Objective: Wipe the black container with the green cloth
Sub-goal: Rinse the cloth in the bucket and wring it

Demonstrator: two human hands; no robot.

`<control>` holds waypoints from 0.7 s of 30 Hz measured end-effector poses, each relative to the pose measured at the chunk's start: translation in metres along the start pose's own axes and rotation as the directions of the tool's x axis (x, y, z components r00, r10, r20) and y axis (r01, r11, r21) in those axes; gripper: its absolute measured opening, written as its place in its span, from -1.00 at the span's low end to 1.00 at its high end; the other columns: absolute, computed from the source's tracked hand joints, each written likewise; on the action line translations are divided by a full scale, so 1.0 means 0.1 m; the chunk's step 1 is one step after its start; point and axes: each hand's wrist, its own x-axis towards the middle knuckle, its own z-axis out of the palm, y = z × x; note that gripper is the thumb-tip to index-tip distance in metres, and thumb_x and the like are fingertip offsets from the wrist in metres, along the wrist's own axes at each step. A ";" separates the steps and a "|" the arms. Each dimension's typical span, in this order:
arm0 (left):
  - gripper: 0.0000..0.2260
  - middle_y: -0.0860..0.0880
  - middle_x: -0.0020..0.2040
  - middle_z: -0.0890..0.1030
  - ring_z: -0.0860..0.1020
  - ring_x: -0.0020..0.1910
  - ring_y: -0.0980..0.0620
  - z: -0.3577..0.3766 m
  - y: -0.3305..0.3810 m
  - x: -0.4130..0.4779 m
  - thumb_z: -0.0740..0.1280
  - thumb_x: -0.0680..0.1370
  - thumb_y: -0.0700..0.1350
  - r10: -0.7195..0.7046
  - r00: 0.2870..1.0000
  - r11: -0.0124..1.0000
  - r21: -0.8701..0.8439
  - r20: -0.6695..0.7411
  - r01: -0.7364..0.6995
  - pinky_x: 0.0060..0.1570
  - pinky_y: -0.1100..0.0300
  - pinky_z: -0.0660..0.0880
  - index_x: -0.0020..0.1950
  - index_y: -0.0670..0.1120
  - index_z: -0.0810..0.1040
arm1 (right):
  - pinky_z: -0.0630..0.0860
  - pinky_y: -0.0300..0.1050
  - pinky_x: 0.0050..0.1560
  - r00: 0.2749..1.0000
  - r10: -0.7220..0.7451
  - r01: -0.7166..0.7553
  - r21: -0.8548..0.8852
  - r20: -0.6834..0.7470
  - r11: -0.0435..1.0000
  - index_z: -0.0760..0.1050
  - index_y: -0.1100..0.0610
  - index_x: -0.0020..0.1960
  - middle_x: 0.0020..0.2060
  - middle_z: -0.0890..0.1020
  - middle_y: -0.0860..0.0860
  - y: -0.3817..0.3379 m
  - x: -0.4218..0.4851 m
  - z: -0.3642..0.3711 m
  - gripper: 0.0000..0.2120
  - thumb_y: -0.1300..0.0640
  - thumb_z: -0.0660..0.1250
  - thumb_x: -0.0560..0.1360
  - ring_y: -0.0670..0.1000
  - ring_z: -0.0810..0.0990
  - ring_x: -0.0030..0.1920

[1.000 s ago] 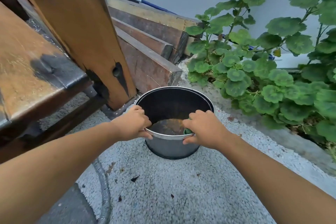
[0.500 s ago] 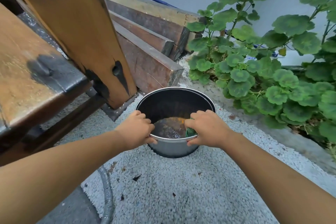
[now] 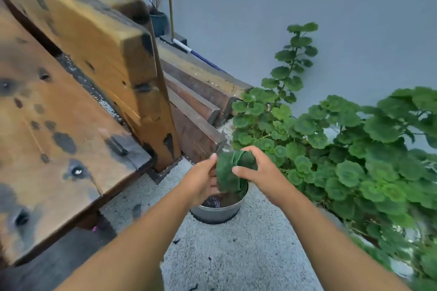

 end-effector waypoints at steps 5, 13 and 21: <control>-0.72 -0.12 0.20 0.69 0.66 0.16 -0.11 0.39 0.90 -1.46 0.27 0.66 0.01 0.110 0.994 0.990 0.095 -0.027 -0.107 0.15 -0.10 0.58 0.31 -0.08 0.56 | 0.66 -0.01 -0.07 0.993 0.120 -0.116 0.401 0.015 0.909 0.59 0.09 0.15 -0.01 0.74 0.10 -1.33 -0.73 0.03 -0.83 0.23 0.27 0.63 0.03 0.73 -0.03; -0.95 0.08 -0.14 0.75 0.70 -0.16 0.17 0.77 1.61 -3.81 0.40 0.60 -0.10 0.271 0.897 0.958 0.192 -0.349 -0.215 -0.23 0.36 0.56 -0.02 0.02 0.67 | 0.54 0.28 0.29 0.922 0.267 -0.386 0.616 0.281 0.687 0.59 0.20 0.28 0.21 0.67 0.30 -2.87 -2.13 0.75 -0.71 0.16 0.16 0.70 0.24 0.68 0.19; -0.62 -0.21 0.17 0.70 0.66 0.17 -0.15 0.93 1.15 -5.65 0.36 0.55 0.15 0.183 0.739 0.891 -0.208 -0.648 -0.404 0.17 -0.04 0.58 0.17 -0.11 0.68 | 0.54 0.16 0.27 0.725 0.206 -0.596 0.448 0.658 0.666 0.50 0.24 0.41 0.32 0.61 0.27 -3.34 -3.35 1.68 -0.40 -0.16 -0.05 0.72 0.23 0.61 0.32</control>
